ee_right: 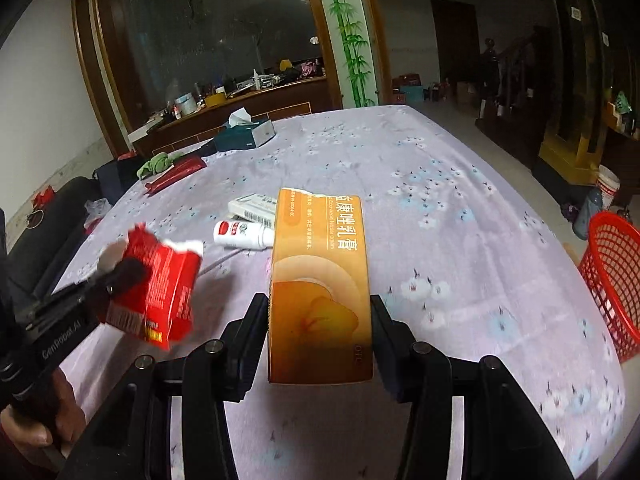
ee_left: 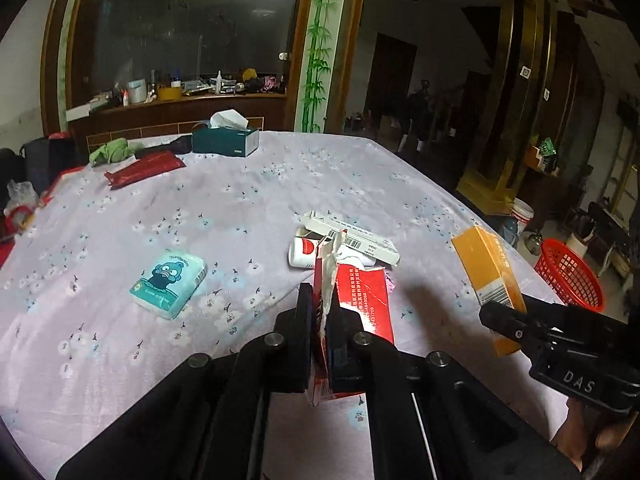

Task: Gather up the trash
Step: 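Hold the red box and orange box lifted above the table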

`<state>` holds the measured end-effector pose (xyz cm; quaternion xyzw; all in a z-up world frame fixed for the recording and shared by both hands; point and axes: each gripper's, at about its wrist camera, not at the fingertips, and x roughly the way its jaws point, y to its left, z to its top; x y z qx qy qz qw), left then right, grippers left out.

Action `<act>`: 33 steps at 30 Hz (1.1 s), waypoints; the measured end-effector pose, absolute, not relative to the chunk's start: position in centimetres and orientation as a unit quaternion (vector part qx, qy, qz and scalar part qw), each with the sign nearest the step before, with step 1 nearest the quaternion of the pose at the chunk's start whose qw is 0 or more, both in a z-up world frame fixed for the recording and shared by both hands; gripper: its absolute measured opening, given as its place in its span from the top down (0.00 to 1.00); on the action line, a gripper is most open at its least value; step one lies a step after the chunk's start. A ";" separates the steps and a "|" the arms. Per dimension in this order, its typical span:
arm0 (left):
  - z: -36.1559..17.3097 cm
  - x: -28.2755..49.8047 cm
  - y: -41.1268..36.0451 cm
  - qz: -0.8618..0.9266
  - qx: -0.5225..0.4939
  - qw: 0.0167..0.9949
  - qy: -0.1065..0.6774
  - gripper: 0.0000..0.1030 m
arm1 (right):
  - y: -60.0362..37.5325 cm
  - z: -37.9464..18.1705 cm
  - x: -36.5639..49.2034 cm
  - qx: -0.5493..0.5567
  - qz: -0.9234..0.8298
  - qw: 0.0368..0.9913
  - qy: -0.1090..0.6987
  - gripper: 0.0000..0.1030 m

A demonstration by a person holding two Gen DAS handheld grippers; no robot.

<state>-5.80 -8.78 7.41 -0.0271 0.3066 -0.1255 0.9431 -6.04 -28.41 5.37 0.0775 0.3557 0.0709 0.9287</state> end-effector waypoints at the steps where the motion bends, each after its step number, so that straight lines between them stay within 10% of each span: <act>1: 7.4 -5.9 -8.8 -0.125 -0.027 0.943 0.306 0.96 | -28.5 5.5 -6.3 0.077 0.070 0.929 0.354 0.48; 33: 7.4 -7.2 -9.2 -0.085 0.000 0.950 0.301 0.96 | -26.6 6.5 -8.6 0.055 0.096 0.933 0.343 0.48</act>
